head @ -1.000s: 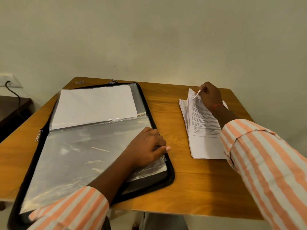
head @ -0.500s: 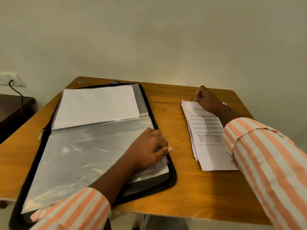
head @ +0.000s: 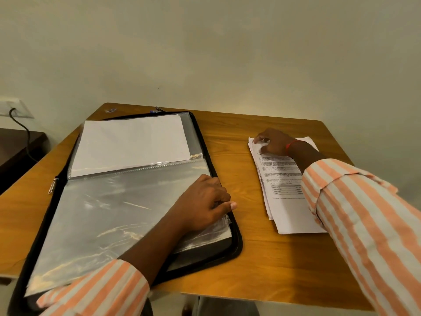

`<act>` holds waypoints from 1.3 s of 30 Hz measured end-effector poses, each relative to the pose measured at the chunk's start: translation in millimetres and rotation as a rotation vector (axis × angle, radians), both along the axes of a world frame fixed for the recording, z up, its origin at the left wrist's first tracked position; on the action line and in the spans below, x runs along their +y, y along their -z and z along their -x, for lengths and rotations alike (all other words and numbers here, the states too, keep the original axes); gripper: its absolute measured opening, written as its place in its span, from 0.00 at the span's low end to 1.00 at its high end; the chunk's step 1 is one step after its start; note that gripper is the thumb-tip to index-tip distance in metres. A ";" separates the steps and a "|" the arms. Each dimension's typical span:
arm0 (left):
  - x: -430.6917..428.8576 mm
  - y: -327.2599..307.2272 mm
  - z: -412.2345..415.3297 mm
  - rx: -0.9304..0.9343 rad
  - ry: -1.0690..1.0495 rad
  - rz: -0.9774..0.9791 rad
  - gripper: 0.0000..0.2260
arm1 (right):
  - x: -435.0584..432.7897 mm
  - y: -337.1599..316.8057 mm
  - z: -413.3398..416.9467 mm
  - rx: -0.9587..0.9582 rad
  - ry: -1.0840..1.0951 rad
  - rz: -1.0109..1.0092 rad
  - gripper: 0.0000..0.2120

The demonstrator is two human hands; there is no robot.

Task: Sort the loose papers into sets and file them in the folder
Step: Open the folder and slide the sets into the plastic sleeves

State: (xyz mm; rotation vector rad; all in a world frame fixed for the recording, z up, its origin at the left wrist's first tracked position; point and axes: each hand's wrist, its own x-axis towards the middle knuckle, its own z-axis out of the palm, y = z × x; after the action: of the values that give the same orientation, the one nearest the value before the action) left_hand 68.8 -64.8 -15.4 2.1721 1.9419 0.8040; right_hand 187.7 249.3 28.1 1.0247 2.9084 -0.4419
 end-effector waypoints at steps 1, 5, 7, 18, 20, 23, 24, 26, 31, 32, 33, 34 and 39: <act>0.1 0.2 -0.2 0.000 -0.001 0.001 0.23 | 0.3 0.9 0.5 -0.007 -0.003 -0.005 0.18; 0.2 -0.2 -0.6 0.006 -0.007 -0.004 0.23 | 0.6 2.3 2.1 0.024 0.015 -0.008 0.11; 0.1 -0.3 -0.3 0.009 -0.008 -0.001 0.23 | 0.6 2.1 1.3 0.027 0.025 -0.010 0.10; 0.6 -0.4 0.4 0.014 0.004 -0.007 0.21 | 2.4 -2.4 -1.9 -0.024 0.007 0.054 0.08; 0.7 -0.1 0.5 0.010 0.006 -0.011 0.22 | 3.9 -8.0 -8.0 -0.016 0.014 0.075 0.04; 1.3 0.0 0.2 0.012 0.006 -0.020 0.22 | 6.6 -14.5 -23.4 0.024 0.027 0.079 0.06; 1.4 0.7 0.1 0.011 0.009 -0.021 0.21 | 8.4 -14.8 -29.4 0.043 0.041 0.069 0.06; 1.7 1.0 0.7 0.010 0.016 -0.027 0.21 | 13.6 -14.3 -38.9 0.072 0.076 0.046 0.07; 2.0 1.6 1.1 0.011 0.019 -0.026 0.21 | 16.6 -10.2 -49.8 0.116 0.131 0.056 0.13; 2.2 1.7 1.0 0.012 0.019 -0.027 0.21 | 16.4 -9.9 -50.1 0.122 0.139 0.058 0.13; 2.3 1.9 1.2 0.013 0.019 -0.028 0.22 | 16.5 -9.1 -50.0 0.121 0.145 0.060 0.12; 2.5 2.2 1.6 0.013 0.019 -0.026 0.22 | 15.7 -8.9 -49.6 0.111 0.147 0.058 0.11; 2.9 3.9 2.3 0.003 0.013 -0.018 0.23 | 13.4 -5.2 -44.0 0.091 0.120 0.044 0.09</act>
State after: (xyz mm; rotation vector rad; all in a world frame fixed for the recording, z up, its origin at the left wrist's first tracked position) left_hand 66.5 -62.0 -19.4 2.1957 1.9272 0.8200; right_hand 231.6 262.6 33.3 1.2079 2.9113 -0.5694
